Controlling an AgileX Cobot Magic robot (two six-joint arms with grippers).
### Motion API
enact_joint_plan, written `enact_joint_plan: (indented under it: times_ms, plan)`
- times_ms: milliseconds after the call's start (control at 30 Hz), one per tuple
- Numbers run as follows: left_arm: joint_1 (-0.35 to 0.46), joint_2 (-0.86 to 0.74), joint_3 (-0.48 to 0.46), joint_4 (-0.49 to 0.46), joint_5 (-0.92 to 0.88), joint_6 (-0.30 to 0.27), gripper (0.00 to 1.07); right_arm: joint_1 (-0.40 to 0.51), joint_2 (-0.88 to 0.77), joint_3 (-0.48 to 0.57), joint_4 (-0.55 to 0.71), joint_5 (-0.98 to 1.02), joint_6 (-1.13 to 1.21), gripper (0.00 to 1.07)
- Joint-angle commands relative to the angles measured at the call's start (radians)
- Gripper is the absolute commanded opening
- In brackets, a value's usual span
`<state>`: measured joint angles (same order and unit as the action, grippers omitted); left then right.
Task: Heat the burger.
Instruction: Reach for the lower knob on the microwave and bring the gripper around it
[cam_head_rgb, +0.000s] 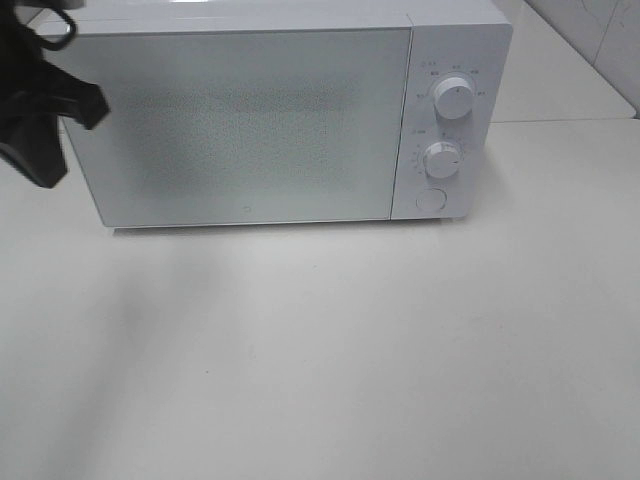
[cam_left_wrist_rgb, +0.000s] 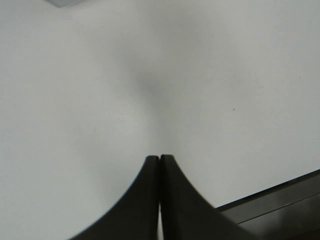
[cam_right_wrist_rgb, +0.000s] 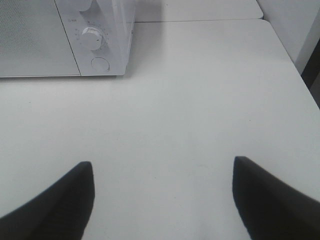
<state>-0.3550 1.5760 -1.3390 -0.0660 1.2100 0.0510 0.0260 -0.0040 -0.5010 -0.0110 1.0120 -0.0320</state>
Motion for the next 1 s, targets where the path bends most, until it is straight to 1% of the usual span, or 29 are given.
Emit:
enact_joint_plan:
  times_ms: [33, 67, 100, 133, 167, 200, 233, 267, 300, 333, 367, 400, 433, 467, 500, 533, 567, 600, 633, 667, 700, 733, 767, 800, 833, 900, 933, 967, 1000]
  plan:
    - [0.046, -0.076, 0.059, 0.004, 0.055, -0.012, 0.0, -0.004, -0.023, 0.001, -0.005, -0.012, 0.001, 0.72]
    - [0.092, -0.149, 0.11, 0.004, 0.055, -0.012, 0.0, -0.004, -0.023, 0.001, -0.005, -0.012, 0.001, 0.72]
    - [0.11, -0.179, 0.141, 0.005, 0.054, -0.012, 0.0, -0.004, -0.023, 0.001, -0.005, -0.012, 0.001, 0.72]
    - [0.11, -0.179, 0.141, 0.005, 0.054, -0.012, 0.0, -0.004, -0.023, 0.001, -0.005, -0.012, 0.001, 0.72]
    - [0.148, -0.25, 0.196, 0.007, 0.053, -0.011, 0.0, -0.004, -0.023, 0.001, -0.005, -0.012, 0.001, 0.72]
    - [0.148, -0.25, 0.196, 0.007, 0.053, -0.011, 0.0, -0.004, -0.023, 0.001, -0.005, -0.012, 0.001, 0.72]
    - [0.167, -0.29, 0.229, 0.012, 0.052, -0.011, 0.0, -0.004, -0.023, 0.001, -0.005, -0.012, 0.001, 0.72]
    - [0.199, -0.374, 0.293, 0.02, 0.05, -0.008, 0.0, -0.004, -0.023, 0.001, -0.005, -0.012, 0.001, 0.72]
    - [0.199, -0.374, 0.293, 0.02, 0.05, -0.008, 0.0, -0.004, -0.023, 0.001, -0.005, -0.012, 0.001, 0.72]
    - [0.22, -0.452, 0.352, 0.025, 0.05, -0.003, 0.0, -0.004, -0.023, 0.001, -0.005, -0.012, 0.001, 0.72]
    - [0.228, -0.497, 0.384, 0.028, 0.05, -0.003, 0.0, -0.004, -0.023, 0.001, -0.005, -0.012, 0.001, 0.72]
    - [0.228, -0.497, 0.384, 0.028, 0.05, -0.003, 0.0, -0.004, -0.023, 0.001, -0.005, -0.012, 0.001, 0.72]
    - [0.23, -0.579, 0.442, 0.029, 0.045, -0.003, 0.0, -0.004, -0.023, 0.001, -0.005, -0.012, 0.001, 0.72]
    - [0.23, -0.579, 0.442, 0.029, 0.045, -0.003, 0.0, -0.004, -0.023, 0.001, -0.005, -0.012, 0.001, 0.72]
    - [0.23, -0.671, 0.495, 0.027, 0.041, -0.003, 0.0, -0.004, -0.023, 0.001, -0.005, -0.012, 0.001, 0.72]
    - [0.23, -0.717, 0.521, 0.027, 0.04, -0.003, 0.0, -0.004, -0.023, 0.001, -0.005, -0.012, 0.001, 0.72]
    - [0.23, -0.717, 0.521, 0.027, 0.04, -0.003, 0.0, -0.004, -0.023, 0.001, -0.005, -0.012, 0.001, 0.72]
    - [0.23, -0.799, 0.571, 0.026, 0.034, -0.003, 0.0, -0.004, -0.023, 0.001, -0.005, -0.012, 0.001, 0.72]
    - [0.23, -0.847, 0.594, 0.026, 0.03, -0.003, 0.0, -0.004, -0.023, 0.001, -0.005, -0.012, 0.001, 0.72]
    - [0.23, -0.847, 0.594, 0.026, 0.03, -0.003, 0.0, -0.004, -0.023, 0.001, -0.005, -0.012, 0.001, 0.72]
    - [0.23, -0.931, 0.63, 0.026, 0.02, -0.003, 0.0, -0.004, -0.023, 0.001, -0.005, -0.012, 0.001, 0.72]
    - [0.23, -0.978, 0.647, 0.026, 0.016, -0.003, 0.0, -0.004, -0.023, 0.001, -0.005, -0.012, 0.001, 0.72]
    - [0.23, -0.978, 0.647, 0.026, 0.016, -0.003, 0.0, -0.004, -0.023, 0.001, -0.005, -0.012, 0.001, 0.72]
    - [0.23, -1.069, 0.676, 0.026, 0.009, -0.003, 0.0, -0.004, -0.023, 0.001, -0.005, -0.012, 0.001, 0.72]
    - [0.23, -1.069, 0.676, 0.026, 0.009, -0.003, 0.0, -0.004, -0.023, 0.001, -0.005, -0.012, 0.001, 0.72]
    - [0.23, -1.193, 0.716, 0.02, -0.016, -0.003, 0.0, -0.004, -0.023, 0.001, -0.005, -0.012, 0.001, 0.72]
    - [0.23, -1.193, 0.716, 0.02, -0.016, -0.003, 0.0, -0.004, -0.023, 0.001, -0.005, -0.012, 0.001, 0.72]
    - [0.23, -1.267, 0.739, 0.011, -0.041, -0.003, 0.0, -0.004, -0.023, 0.001, -0.005, -0.012, 0.001, 0.72]
    - [0.23, -1.267, 0.739, 0.011, -0.041, -0.003, 0.0, -0.004, -0.023, 0.001, -0.005, -0.012, 0.001, 0.72]
